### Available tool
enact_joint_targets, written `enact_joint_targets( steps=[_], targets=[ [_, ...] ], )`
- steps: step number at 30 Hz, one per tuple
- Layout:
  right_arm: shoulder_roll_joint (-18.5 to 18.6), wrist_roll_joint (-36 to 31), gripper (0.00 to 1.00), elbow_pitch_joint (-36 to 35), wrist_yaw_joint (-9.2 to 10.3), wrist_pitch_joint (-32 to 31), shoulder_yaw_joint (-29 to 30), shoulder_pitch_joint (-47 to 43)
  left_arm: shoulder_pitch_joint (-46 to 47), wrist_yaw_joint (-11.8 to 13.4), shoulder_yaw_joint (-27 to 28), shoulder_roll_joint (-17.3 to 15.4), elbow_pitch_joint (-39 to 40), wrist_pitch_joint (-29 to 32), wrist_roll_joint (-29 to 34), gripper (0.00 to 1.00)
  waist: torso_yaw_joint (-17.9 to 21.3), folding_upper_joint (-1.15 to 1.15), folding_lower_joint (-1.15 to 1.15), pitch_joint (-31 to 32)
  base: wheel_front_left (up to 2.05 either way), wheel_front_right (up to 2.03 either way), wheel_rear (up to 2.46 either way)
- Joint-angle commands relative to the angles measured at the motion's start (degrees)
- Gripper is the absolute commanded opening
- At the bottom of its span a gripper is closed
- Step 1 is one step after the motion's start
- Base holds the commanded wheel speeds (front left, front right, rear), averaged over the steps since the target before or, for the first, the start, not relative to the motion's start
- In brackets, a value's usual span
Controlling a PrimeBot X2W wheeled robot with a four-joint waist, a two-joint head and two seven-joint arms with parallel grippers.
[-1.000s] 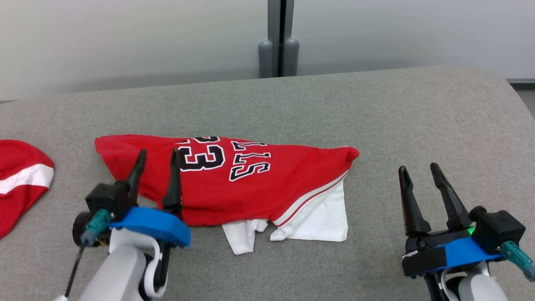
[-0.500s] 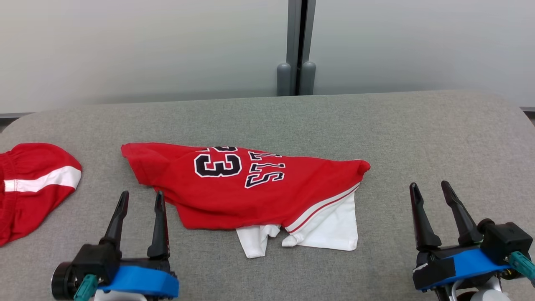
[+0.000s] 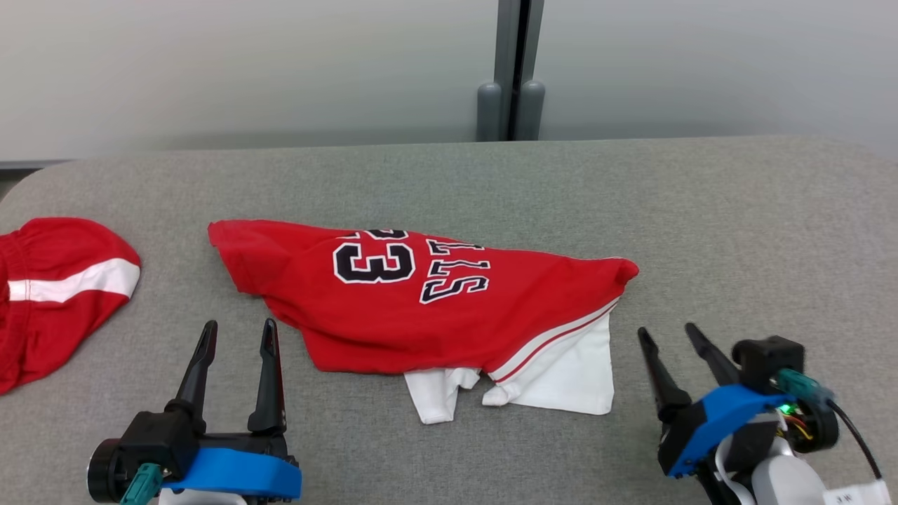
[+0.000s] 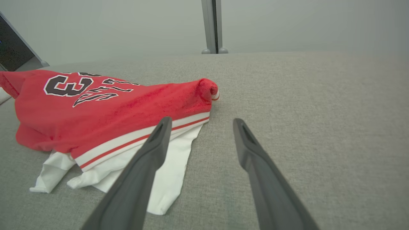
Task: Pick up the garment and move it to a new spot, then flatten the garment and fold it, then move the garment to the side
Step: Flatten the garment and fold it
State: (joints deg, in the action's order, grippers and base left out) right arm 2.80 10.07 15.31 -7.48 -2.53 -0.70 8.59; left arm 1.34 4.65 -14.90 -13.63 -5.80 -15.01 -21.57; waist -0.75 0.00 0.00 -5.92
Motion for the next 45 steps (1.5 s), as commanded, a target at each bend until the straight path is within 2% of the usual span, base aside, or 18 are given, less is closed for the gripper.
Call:
enact_joint_targets(
  steps=[1,14,18,19,20,21,25,30,38,45],
  targets=[
    [0.18,-0.35,1.0,1.3,-0.03,-0.73,-0.31,1.29,0.86,-0.16,0.45,0.22,-0.07,-0.24,0.35,1.0,-0.58,0.0,0.0,-0.67,0.0,0.0,0.0],
    [0.21,-4.85,1.0,22.42,-0.03,-5.15,-2.52,11.63,2.62,-2.25,1.2,1.67,-1.37,-0.24,1.48,1.0,-3.82,0.0,0.0,-2.8,0.0,0.0,0.0],
    [0.05,-3.75,1.0,26.7,-0.08,-5.18,-5.78,12.66,2.62,-2.64,1.7,2.04,-1.64,-0.24,1.82,1.0,-3.99,0.0,0.0,-2.93,0.0,0.0,0.0],
    [0.02,-3.85,0.48,27.49,-0.09,-5.16,-6.35,12.95,2.55,-2.73,1.9,2.07,-1.67,-0.24,1.89,1.0,-3.92,0.0,0.0,-2.96,0.0,0.0,0.0],
    [-0.02,-3.78,0.34,28.25,-0.09,-5.04,-6.69,13.14,2.43,-2.81,2.09,2.08,-1.72,-0.24,2.0,1.0,-3.8,0.0,0.0,-2.95,0.0,0.0,0.0],
    [0.0,-3.94,0.0,28.79,-0.09,-4.76,-6.83,13.44,2.26,-2.85,2.26,2.08,-1.75,-0.24,2.08,1.0,-3.65,0.0,0.0,-2.92,0.0,0.0,0.0],
    [0.17,-5.77,0.0,29.1,-0.01,-2.44,-4.12,14.71,1.76,-3.07,2.67,2.24,-1.83,-0.25,2.33,1.0,-2.88,0.0,0.0,-2.6,0.0,0.0,0.0],
    [0.27,-9.41,0.0,25.67,-0.01,0.11,2.78,13.94,1.33,-3.23,3.29,2.51,-1.89,-0.25,2.48,1.0,-1.56,0.0,0.0,-1.79,0.0,0.0,0.0],
    [0.25,-14.16,0.0,13.33,-0.01,-1.99,13.15,7.62,0.64,-3.68,4.23,2.74,-1.97,-0.24,2.76,1.0,0.43,0.0,0.0,-1.35,0.0,0.0,0.0],
    [0.25,-13.66,0.0,3.08,-0.01,-5.22,15.3,1.58,0.69,-3.96,4.28,2.91,-2.28,-0.25,3.09,1.0,1.35,0.0,0.0,-1.35,0.0,0.0,0.0]
  ],
)
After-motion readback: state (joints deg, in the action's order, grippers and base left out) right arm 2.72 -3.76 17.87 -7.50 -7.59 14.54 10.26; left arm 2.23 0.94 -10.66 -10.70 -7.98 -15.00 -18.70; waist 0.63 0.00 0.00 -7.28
